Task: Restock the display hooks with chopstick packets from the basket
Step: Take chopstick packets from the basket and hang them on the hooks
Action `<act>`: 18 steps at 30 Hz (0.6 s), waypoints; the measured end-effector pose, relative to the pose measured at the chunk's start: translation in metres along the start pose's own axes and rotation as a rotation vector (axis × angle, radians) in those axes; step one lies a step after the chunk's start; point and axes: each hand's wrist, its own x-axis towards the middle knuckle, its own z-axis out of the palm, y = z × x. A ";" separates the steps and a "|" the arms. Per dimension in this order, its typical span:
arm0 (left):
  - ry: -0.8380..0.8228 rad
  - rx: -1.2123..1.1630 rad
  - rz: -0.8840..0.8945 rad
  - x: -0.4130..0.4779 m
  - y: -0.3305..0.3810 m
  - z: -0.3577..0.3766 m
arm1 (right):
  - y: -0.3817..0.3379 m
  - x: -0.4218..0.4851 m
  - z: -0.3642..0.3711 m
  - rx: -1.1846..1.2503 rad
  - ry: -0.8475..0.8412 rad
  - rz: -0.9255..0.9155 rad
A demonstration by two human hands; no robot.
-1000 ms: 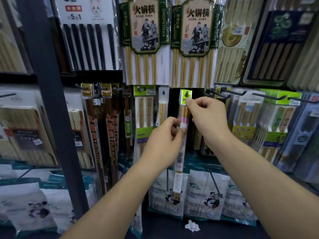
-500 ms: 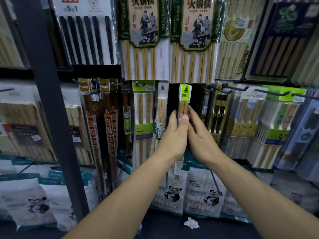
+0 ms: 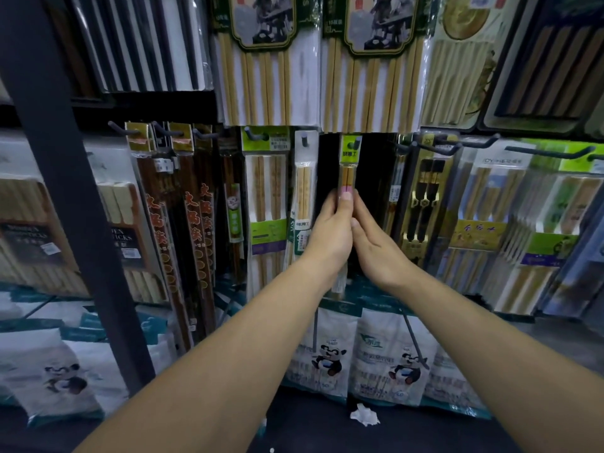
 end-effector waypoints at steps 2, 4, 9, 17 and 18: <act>-0.019 0.023 0.013 -0.006 -0.003 -0.003 | 0.008 -0.008 0.001 -0.006 0.011 0.013; -0.033 0.063 -0.018 -0.020 -0.007 -0.009 | 0.014 -0.023 0.004 0.023 0.041 0.051; -0.083 0.141 -0.196 -0.099 -0.041 -0.029 | 0.029 -0.086 0.019 0.034 0.112 0.186; 0.119 0.466 -0.369 -0.193 -0.148 -0.101 | 0.080 -0.210 0.092 -0.017 -0.040 0.397; 0.145 0.573 -0.403 -0.202 -0.164 -0.116 | 0.091 -0.225 0.105 -0.018 -0.103 0.441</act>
